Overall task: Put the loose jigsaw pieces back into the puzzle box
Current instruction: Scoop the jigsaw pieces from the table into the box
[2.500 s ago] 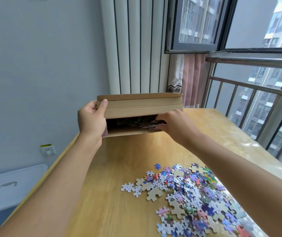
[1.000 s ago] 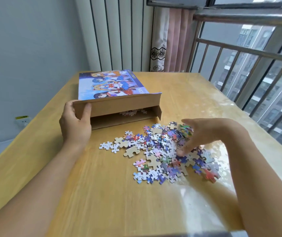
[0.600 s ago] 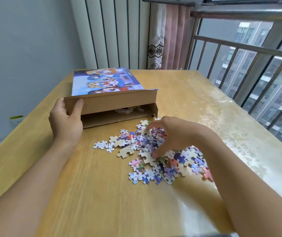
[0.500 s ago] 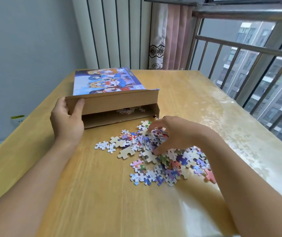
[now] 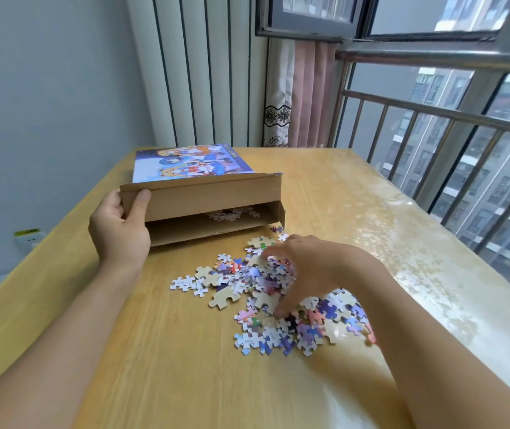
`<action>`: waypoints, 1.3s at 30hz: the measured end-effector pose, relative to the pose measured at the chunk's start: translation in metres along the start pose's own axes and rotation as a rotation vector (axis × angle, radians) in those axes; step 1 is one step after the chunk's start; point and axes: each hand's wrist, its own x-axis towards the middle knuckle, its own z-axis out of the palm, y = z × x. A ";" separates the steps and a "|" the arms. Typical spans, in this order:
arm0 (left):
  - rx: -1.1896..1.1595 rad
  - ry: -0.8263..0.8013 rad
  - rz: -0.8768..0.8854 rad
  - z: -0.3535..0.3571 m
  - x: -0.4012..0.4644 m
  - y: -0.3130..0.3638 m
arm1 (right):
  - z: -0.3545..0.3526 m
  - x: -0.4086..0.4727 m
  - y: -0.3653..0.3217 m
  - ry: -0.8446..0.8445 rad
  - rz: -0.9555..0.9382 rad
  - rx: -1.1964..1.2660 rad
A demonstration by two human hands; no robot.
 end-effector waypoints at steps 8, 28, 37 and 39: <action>-0.059 0.013 -0.018 0.000 0.001 0.005 | 0.005 0.013 0.006 0.201 -0.093 0.130; -0.164 0.012 -0.073 0.001 0.033 0.055 | -0.050 0.051 -0.020 0.887 -0.519 0.199; -0.130 -0.032 -0.175 0.000 0.074 0.099 | -0.086 0.100 -0.017 0.944 -0.724 -0.514; -0.130 -0.035 -0.191 -0.001 0.076 0.100 | -0.091 0.100 -0.020 0.897 -0.701 -0.537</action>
